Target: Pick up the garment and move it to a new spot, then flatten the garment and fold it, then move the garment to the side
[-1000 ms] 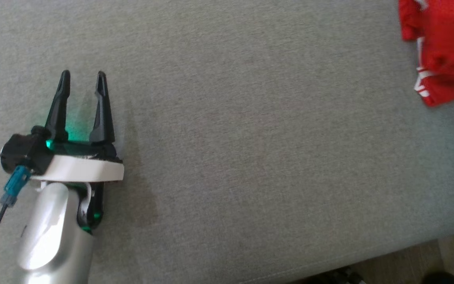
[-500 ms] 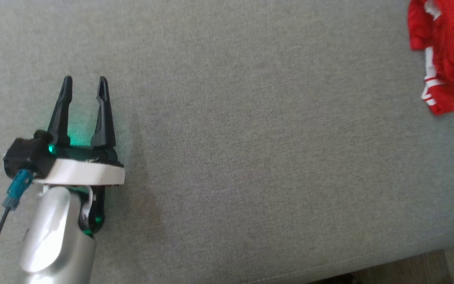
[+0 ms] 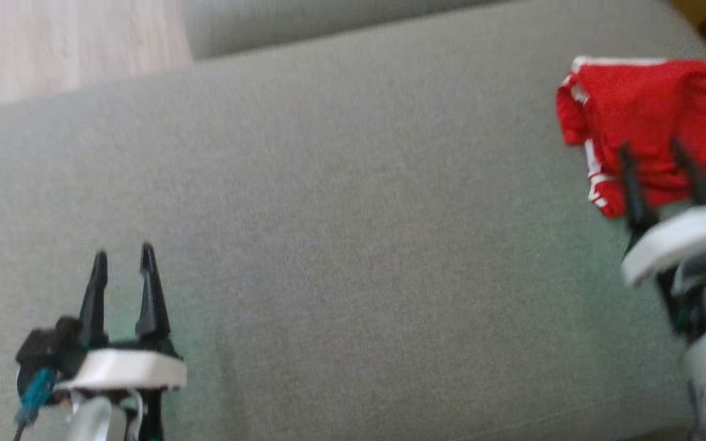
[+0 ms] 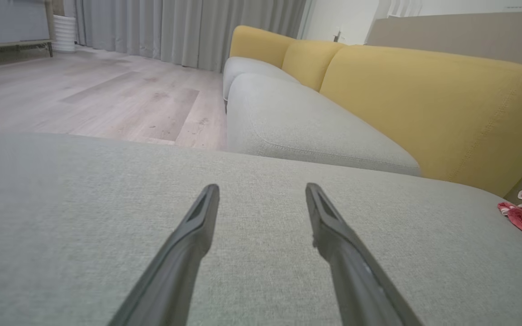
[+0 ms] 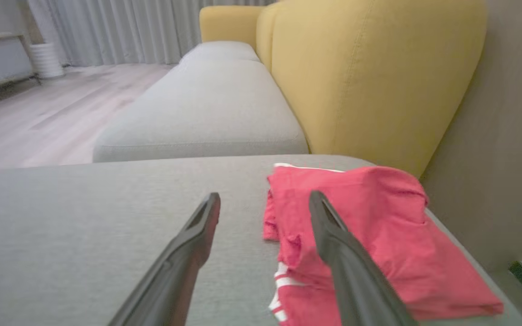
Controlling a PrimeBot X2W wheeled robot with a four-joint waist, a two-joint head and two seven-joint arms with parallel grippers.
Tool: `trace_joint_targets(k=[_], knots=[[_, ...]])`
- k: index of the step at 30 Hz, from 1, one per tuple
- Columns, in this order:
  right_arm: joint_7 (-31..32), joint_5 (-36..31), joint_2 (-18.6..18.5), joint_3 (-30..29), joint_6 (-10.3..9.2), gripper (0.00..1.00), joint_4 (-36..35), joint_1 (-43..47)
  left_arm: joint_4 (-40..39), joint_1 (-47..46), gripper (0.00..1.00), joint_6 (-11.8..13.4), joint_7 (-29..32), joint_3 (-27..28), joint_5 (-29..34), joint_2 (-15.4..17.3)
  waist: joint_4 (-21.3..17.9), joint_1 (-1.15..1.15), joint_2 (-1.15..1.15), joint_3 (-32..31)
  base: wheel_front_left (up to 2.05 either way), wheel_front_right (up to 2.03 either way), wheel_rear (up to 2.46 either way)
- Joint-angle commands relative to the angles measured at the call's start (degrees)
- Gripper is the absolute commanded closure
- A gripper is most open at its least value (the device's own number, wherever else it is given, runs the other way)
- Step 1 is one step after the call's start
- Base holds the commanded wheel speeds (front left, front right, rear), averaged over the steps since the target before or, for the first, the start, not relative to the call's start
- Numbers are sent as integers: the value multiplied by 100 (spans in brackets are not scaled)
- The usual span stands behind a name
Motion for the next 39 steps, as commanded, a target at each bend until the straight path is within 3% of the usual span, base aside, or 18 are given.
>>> trace_joint_targets(k=[1, 7, 13, 34, 35, 39], knots=[[-75, 38, -6, 115, -4, 0, -285, 42, -160, -58, 0, 33, -67, 241, 10, 56, 60, 2, 0, -376, 0, 0, 0], [-69, 28, 292, 142, -4, 0, -1131, 1097, -210, 424, 0, 117, -69, 445, 50, 32, 234, 2, 0, -646, 0, 0, 0], [137, -9, 461, 107, -4, 0, -1586, 1560, -156, 668, 0, 109, -70, 492, 71, -15, 398, 2, 0, -768, 0, 0, 0], [364, 9, 646, 152, -4, 0, -1734, 1784, -99, 751, 0, 11, -71, 568, 144, -86, 490, 2, 0, -838, 0, 0, 0], [360, 8, 694, 51, 0, 100, -1505, 1863, 119, 931, 100, 7, 8, 324, 100, -146, 486, 3, 0, -837, 0, 0, 0], [362, 6, 731, 116, 0, 100, -1199, 1991, 395, 1002, 100, -6, 17, 286, 102, -211, 486, 3, 0, -836, 0, 0, 0]])
